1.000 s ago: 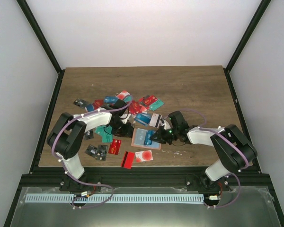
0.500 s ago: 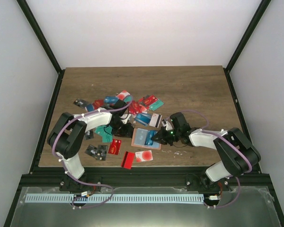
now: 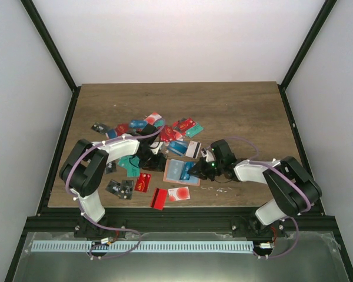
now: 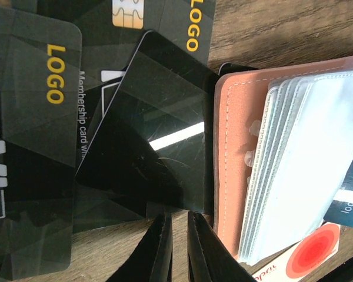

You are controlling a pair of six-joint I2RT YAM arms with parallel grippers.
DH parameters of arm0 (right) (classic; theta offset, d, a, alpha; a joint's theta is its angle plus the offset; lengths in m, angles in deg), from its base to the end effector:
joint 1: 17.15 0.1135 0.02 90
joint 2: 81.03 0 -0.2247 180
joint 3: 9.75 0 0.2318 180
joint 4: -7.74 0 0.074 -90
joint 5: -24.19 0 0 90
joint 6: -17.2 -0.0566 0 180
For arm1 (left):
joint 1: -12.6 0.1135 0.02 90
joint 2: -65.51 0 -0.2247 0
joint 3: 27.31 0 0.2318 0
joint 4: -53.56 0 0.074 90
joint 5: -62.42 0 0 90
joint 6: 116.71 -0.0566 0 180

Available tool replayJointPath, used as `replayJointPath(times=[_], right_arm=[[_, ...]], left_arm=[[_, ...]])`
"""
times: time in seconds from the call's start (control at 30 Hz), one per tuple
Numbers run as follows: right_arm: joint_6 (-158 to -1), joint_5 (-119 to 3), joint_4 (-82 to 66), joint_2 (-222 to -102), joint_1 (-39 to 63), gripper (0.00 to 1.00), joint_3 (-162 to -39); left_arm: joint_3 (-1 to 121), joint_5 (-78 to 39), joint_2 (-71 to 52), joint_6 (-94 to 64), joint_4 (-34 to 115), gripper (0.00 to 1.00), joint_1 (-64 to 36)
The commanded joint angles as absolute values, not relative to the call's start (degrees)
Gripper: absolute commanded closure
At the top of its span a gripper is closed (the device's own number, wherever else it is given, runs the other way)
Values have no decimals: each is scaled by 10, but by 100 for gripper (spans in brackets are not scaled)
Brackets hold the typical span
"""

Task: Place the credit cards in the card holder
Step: Insert the credit card into the card holder.

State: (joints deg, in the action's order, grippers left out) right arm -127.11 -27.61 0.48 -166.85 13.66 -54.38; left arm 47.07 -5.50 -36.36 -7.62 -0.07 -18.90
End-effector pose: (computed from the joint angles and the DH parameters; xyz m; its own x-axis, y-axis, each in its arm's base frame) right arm 0.2025 0.1615 0.0963 -0.9880 0.1539 -0.0111 0.0817 0.5825 0.8087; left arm 0.2373 -0.1704 0.1015 -0.9706 0.2394 -0.0244 0.2288 0.8868 -0.4015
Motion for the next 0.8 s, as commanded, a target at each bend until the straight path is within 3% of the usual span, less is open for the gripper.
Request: replayJointPath(times=[0.0,0.77], right_arm=[[-1277,-263,33,-1686,131,99,-548],[-1323,-194,163,-1748,132,99,-534]], left_arm=[[475,-49,-367,-80,2,89,-191],[474,-49,-366,-80,-1,90,-195]])
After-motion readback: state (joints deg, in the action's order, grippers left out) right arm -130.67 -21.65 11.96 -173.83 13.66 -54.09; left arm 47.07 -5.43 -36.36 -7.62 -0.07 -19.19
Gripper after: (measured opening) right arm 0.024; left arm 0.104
